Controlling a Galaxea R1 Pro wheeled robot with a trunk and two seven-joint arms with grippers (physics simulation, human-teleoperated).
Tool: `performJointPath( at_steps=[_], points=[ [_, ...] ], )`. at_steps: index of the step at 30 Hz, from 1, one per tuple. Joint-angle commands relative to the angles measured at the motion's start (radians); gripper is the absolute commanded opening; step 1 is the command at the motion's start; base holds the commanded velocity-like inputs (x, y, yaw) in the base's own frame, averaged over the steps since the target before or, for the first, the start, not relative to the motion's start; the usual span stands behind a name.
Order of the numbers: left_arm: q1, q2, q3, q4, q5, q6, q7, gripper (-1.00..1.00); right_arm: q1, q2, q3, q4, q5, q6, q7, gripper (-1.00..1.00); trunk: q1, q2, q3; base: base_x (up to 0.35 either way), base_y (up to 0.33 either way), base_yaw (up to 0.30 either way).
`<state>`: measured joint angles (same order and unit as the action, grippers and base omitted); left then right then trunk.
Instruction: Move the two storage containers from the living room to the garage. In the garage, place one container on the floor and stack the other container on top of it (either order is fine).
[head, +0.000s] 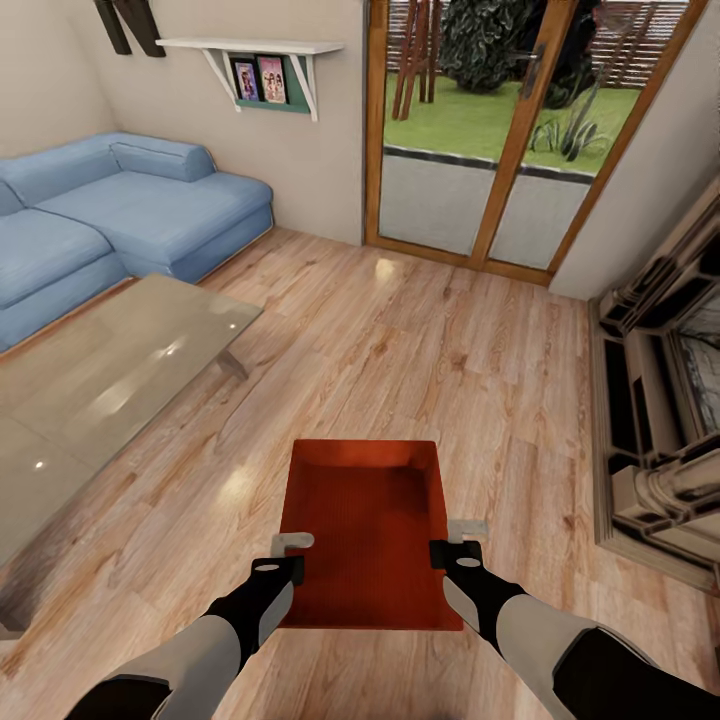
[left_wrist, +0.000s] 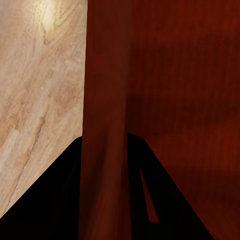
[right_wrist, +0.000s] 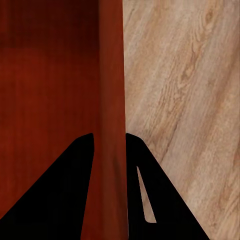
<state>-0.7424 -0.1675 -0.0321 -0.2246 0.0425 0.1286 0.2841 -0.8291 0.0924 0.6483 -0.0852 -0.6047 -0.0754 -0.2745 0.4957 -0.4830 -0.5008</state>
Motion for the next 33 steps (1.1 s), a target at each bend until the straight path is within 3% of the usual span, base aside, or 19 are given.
performJointPath(
  at_steps=[1, 33],
  points=[
    [0.0, 0.003, 0.0, -0.002, -0.012, 0.008, 0.019, -1.0, -0.001, -0.011, 0.001, 0.002, -0.012, -0.007, -0.006, -1.0, 0.0, -0.001, 0.0, 0.0, 0.0, 0.0],
    [0.0, 0.003, 0.0, -0.004, -0.012, 0.008, 0.02, -1.0, -0.001, -0.008, 0.001, 0.002, -0.012, -0.007, -0.009, -1.0, 0.0, -0.001, 0.052, 0.0, 0.0, 0.0]
  ],
)
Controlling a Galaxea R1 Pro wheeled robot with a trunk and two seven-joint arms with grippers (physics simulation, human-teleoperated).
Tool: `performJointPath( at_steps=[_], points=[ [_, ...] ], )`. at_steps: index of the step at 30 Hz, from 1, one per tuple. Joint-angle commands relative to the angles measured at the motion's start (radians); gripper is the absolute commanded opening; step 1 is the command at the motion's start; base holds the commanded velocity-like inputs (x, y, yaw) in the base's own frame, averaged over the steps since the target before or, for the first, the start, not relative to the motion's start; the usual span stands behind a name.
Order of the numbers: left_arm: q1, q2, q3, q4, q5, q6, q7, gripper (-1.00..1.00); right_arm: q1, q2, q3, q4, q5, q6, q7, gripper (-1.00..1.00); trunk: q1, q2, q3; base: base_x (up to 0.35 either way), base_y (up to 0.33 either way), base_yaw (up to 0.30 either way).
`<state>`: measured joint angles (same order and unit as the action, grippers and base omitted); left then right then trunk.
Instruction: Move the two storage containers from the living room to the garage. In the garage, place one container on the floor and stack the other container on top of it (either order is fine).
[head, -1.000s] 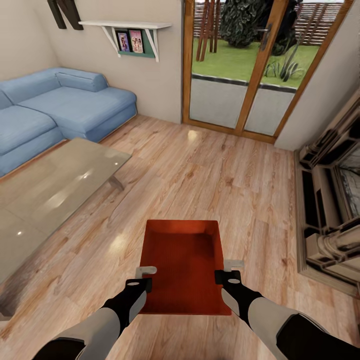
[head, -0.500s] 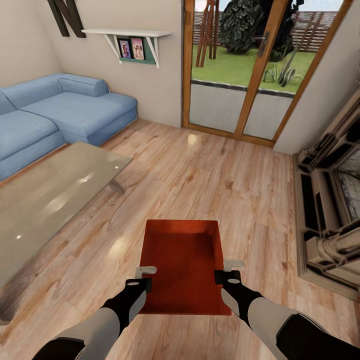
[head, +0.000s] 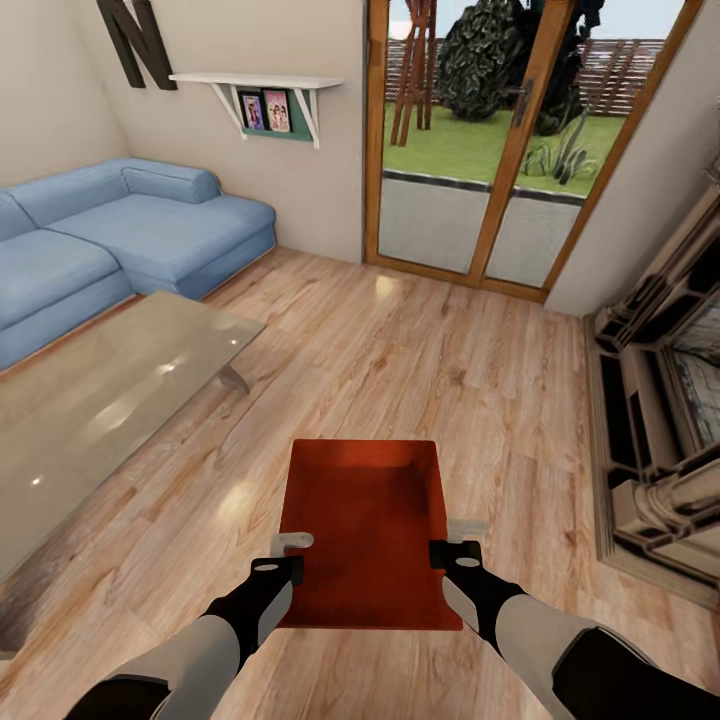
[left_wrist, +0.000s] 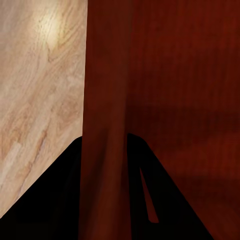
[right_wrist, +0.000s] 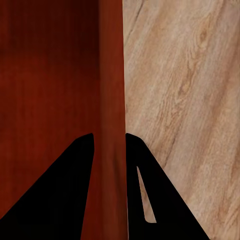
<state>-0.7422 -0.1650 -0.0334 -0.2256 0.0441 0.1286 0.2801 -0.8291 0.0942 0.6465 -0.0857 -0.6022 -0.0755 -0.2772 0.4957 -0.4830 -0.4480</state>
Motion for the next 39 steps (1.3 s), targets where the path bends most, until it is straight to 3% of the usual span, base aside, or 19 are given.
performJointPath(
  at_steps=[1, 39],
  points=[
    [0.0, 0.001, 0.001, -0.003, -0.013, 0.008, 0.024, -1.0, -0.001, -0.01, 0.002, 0.003, -0.014, -0.007, -0.007, -1.0, 0.0, -0.001, 0.0, 0.0, 0.0, 0.0],
    [0.0, 0.001, 0.0, -0.002, -0.013, 0.008, 0.024, -1.0, -0.001, -0.008, 0.002, 0.003, -0.014, -0.007, -0.008, -1.0, 0.0, -0.001, 0.061, 0.0, 0.0, 0.0]
  ],
)
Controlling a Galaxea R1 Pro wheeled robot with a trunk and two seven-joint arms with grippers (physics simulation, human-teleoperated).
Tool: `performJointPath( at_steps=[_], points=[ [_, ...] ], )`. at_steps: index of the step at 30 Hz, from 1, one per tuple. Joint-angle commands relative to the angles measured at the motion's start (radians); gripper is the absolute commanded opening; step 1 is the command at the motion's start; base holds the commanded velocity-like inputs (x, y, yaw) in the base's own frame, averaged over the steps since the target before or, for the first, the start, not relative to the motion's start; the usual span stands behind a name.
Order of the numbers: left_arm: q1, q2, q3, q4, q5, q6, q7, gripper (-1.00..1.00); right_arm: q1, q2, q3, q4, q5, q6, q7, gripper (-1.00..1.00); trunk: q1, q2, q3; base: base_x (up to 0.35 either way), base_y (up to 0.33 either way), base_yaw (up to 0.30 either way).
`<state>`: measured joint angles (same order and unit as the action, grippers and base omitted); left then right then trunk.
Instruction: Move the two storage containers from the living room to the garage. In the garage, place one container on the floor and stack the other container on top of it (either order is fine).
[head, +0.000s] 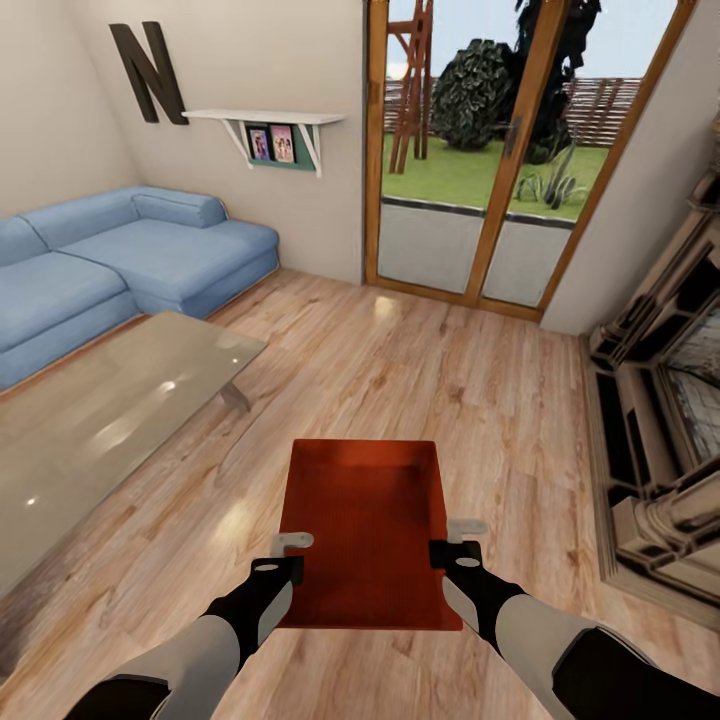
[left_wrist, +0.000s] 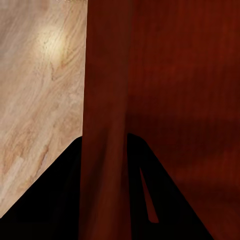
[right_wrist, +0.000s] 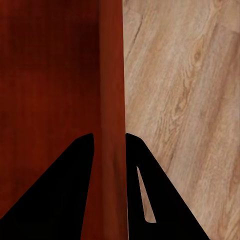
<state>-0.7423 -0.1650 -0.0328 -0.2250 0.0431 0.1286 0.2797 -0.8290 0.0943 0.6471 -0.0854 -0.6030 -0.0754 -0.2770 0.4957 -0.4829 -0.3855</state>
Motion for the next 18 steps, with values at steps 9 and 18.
performJointPath(
  at_steps=[9, 18],
  points=[
    [0.0, 0.001, -0.001, -0.003, -0.012, 0.008, 0.024, -1.0, -0.001, -0.008, 0.002, 0.003, -0.012, -0.007, -0.008, -1.0, 0.0, -0.001, 0.013, 0.0, 0.0, 0.0],
    [0.0, 0.001, -0.001, -0.002, -0.012, 0.008, 0.024, -1.0, -0.001, -0.008, 0.002, 0.003, -0.012, -0.009, -0.008, -1.0, 0.0, -0.001, 0.027, 0.0, 0.0, 0.0]
  ],
)
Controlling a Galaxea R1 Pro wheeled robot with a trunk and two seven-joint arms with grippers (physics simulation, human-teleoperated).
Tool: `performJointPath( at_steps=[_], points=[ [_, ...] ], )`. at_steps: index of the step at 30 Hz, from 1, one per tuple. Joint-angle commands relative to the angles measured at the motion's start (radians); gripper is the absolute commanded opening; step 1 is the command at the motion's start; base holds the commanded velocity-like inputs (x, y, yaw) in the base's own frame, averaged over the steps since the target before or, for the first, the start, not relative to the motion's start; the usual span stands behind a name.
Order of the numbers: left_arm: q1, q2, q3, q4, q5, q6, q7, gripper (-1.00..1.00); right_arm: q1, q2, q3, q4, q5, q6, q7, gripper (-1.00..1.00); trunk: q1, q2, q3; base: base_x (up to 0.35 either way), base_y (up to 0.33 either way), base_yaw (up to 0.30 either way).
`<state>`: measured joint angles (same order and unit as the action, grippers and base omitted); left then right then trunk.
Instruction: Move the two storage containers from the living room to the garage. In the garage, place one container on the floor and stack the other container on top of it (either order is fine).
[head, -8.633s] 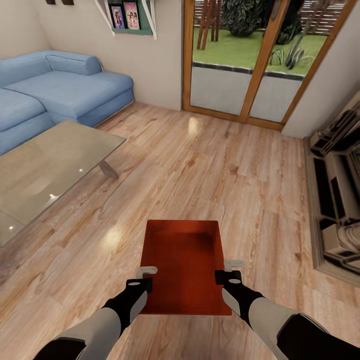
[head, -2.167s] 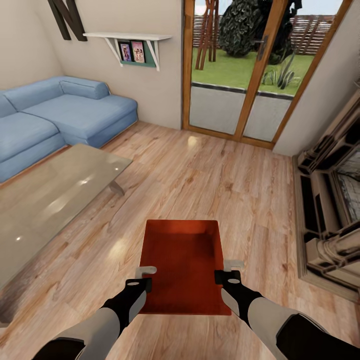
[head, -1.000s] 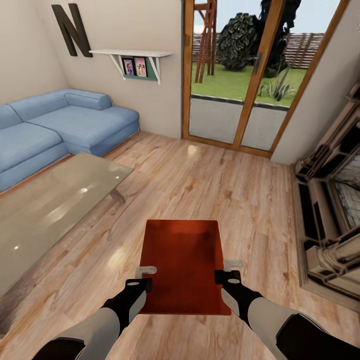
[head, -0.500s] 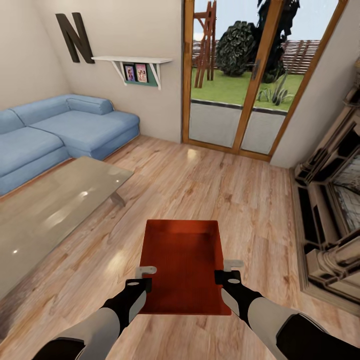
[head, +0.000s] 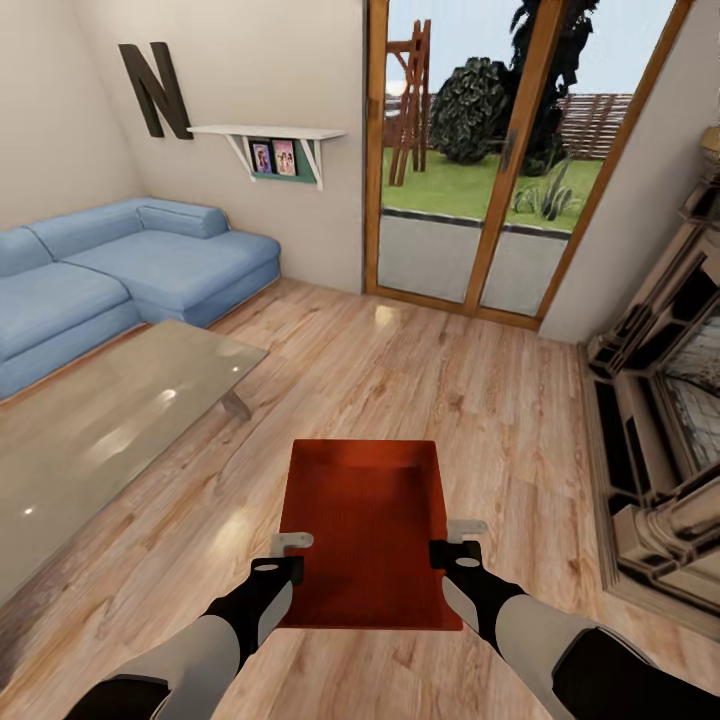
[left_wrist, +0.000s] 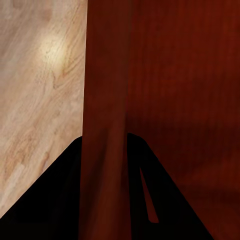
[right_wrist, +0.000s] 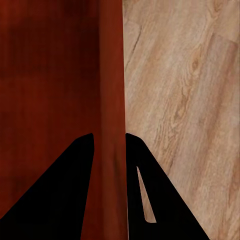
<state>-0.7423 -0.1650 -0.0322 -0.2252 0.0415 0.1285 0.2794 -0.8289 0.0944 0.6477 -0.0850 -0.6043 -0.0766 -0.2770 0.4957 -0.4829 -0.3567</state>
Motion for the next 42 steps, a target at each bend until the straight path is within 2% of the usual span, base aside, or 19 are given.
performJointPath(
  at_steps=[1, 35, 42],
  points=[
    [0.0, 0.001, -0.002, -0.002, -0.011, 0.008, 0.024, -1.0, -0.001, -0.008, 0.001, 0.002, -0.011, -0.008, -0.008, -1.0, 0.0, -0.001, 0.0, 0.0, 0.0, 0.0],
    [0.0, 0.001, -0.002, -0.002, -0.011, 0.008, 0.024, -1.0, -0.001, -0.01, 0.001, 0.002, -0.011, -0.007, -0.009, -1.0, 0.0, -0.001, 0.054, 0.0, 0.0, 0.0],
    [0.0, 0.001, -0.002, -0.002, -0.011, 0.008, 0.024, -1.0, -0.001, -0.011, 0.001, 0.002, -0.011, -0.006, -0.009, -1.0, 0.0, -0.001, 0.056, 0.0, 0.0, 0.0]
  ],
)
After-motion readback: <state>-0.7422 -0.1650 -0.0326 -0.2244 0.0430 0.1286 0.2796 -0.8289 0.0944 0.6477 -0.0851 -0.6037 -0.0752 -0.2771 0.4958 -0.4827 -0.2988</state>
